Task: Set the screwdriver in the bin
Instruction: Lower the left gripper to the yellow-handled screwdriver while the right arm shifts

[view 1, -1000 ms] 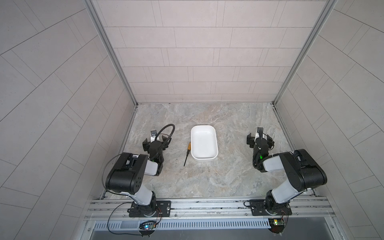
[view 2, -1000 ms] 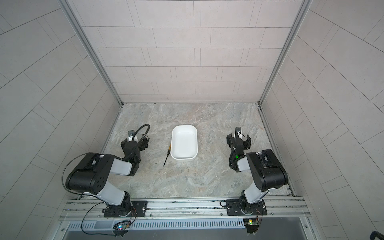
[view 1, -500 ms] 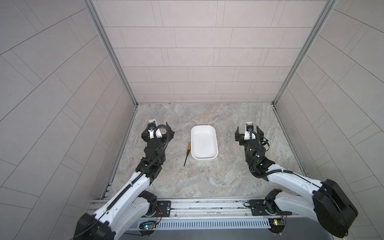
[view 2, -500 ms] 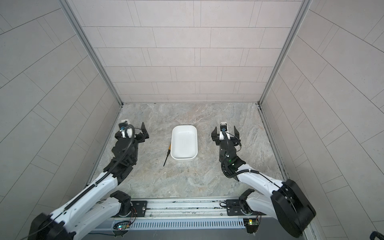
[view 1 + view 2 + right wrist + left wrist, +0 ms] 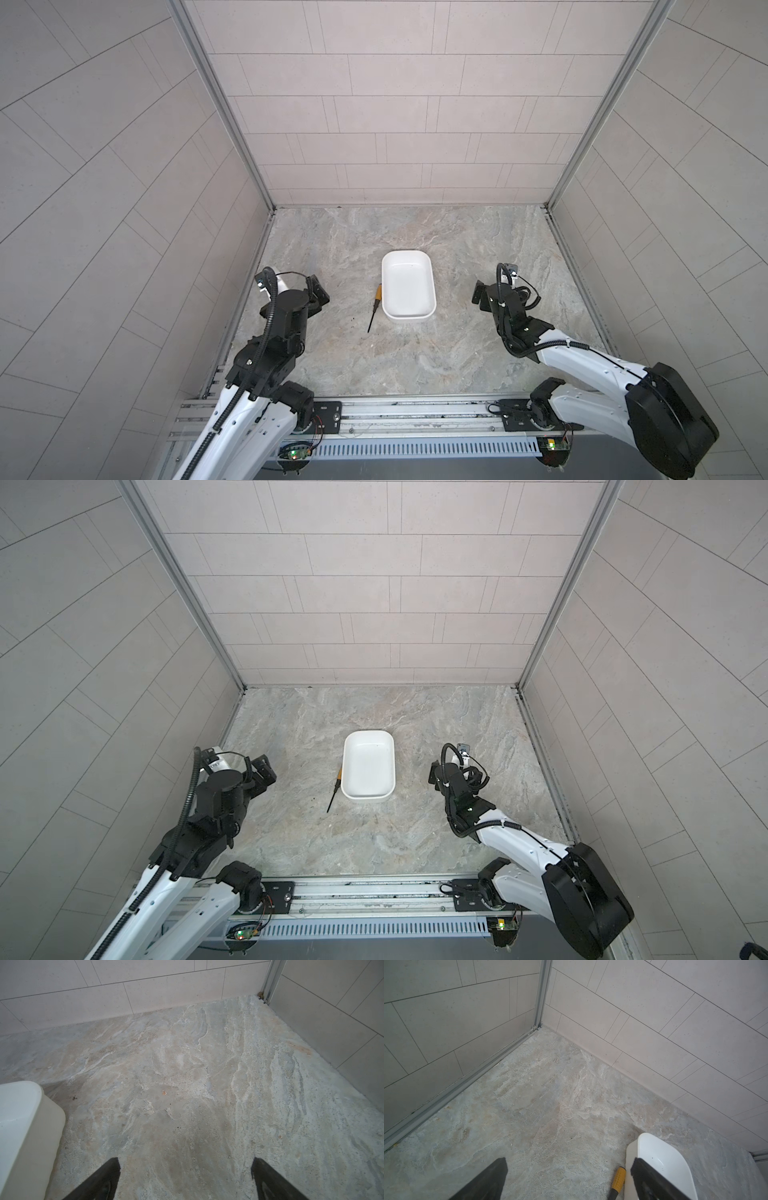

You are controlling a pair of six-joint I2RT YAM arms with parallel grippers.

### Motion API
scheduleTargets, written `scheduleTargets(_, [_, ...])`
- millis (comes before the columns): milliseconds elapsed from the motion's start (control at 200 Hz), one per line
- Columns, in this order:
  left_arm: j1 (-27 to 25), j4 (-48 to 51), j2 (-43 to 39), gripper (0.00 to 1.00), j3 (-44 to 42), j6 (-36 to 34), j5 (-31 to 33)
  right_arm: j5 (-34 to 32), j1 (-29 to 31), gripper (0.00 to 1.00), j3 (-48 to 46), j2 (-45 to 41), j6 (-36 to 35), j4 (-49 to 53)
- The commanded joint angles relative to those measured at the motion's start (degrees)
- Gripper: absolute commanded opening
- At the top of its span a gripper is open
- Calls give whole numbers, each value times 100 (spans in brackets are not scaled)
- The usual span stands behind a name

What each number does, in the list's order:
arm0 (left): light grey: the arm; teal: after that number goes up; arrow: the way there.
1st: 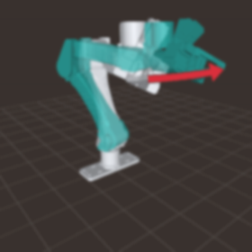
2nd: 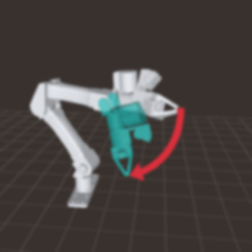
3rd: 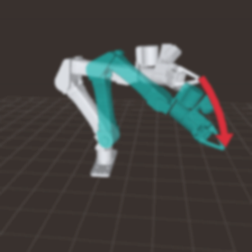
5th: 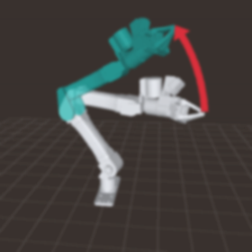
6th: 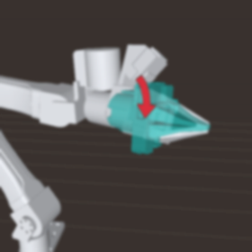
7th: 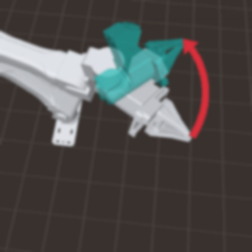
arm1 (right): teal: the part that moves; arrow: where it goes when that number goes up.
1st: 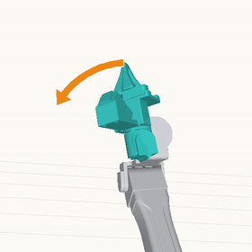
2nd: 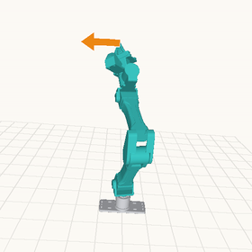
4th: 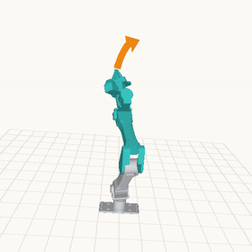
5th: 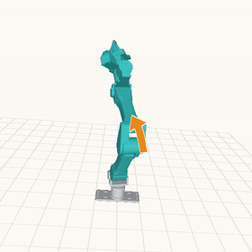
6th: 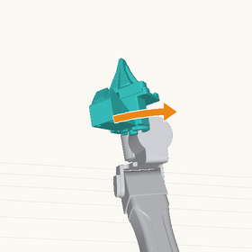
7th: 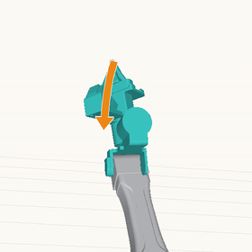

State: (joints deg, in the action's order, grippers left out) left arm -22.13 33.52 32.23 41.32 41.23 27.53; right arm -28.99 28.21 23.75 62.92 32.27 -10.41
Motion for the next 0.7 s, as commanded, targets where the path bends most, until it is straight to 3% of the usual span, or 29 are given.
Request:
scheduleTargets(0, [54, 1256, 18, 100, 166, 824, 229, -323, 0, 99, -75, -156, 549, -133])
scheduleTargets(205, [68, -452, -100, 97, -781, 395, -1419, -257, -5, 99, -309, -259, 441, -549])
scheduleTargets(460, [60, -1818, 1830, 85, -1110, 201, -3000, -143, -19, 99, -240, -338, 348, -337])
scheduleTargets(550, [64, -2071, 2267, 83, -1150, 141, -3103, 198, -26, 99, -368, -248, 162, -774])
scheduleTargets(695, [60, -2655, 2858, 83, -1129, -115, -3454, 570, -26, 94, 22, -72, -74, -463])
